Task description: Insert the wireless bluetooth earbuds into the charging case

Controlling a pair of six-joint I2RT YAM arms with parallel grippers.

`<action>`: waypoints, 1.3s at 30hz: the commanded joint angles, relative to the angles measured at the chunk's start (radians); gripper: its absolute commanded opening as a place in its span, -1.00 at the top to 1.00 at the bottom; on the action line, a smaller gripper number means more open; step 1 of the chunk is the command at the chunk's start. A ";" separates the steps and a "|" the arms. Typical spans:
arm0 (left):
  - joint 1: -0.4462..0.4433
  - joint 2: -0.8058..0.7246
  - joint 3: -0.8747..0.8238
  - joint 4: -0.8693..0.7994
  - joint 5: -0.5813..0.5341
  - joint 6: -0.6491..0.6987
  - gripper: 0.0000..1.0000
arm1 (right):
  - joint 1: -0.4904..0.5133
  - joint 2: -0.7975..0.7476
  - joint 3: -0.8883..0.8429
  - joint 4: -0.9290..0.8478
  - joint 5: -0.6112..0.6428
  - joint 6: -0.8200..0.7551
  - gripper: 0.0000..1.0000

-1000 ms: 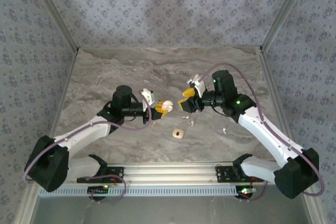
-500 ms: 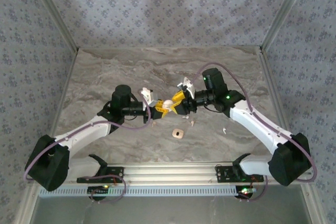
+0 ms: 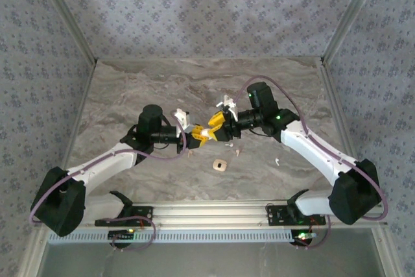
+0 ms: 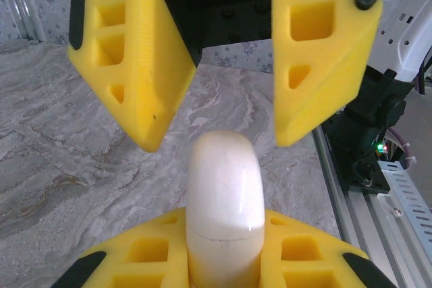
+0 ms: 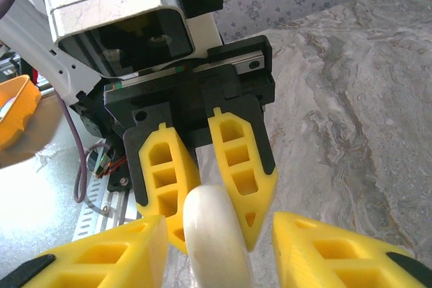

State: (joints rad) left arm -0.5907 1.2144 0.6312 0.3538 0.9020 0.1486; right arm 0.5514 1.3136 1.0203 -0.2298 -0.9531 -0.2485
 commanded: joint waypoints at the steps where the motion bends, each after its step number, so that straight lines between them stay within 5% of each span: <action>1: -0.004 -0.009 0.046 0.000 0.028 0.019 0.70 | 0.001 -0.034 0.008 -0.051 -0.005 -0.057 -0.01; 18: -0.008 -0.038 0.053 0.042 0.045 -0.012 0.69 | 0.018 -0.019 0.015 -0.149 0.053 -0.275 0.01; 31: -0.020 -0.031 0.066 0.027 0.043 -0.005 0.66 | 0.018 -0.002 0.038 -0.149 -0.005 -0.305 0.55; 39: -0.020 -0.041 0.068 -0.028 0.016 0.037 0.12 | 0.000 -0.026 0.045 -0.201 0.023 -0.340 0.74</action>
State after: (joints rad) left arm -0.6041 1.1965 0.6621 0.3515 0.9154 0.1566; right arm 0.5606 1.3037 1.0302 -0.3885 -0.9199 -0.5621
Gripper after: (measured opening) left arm 0.413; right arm 0.182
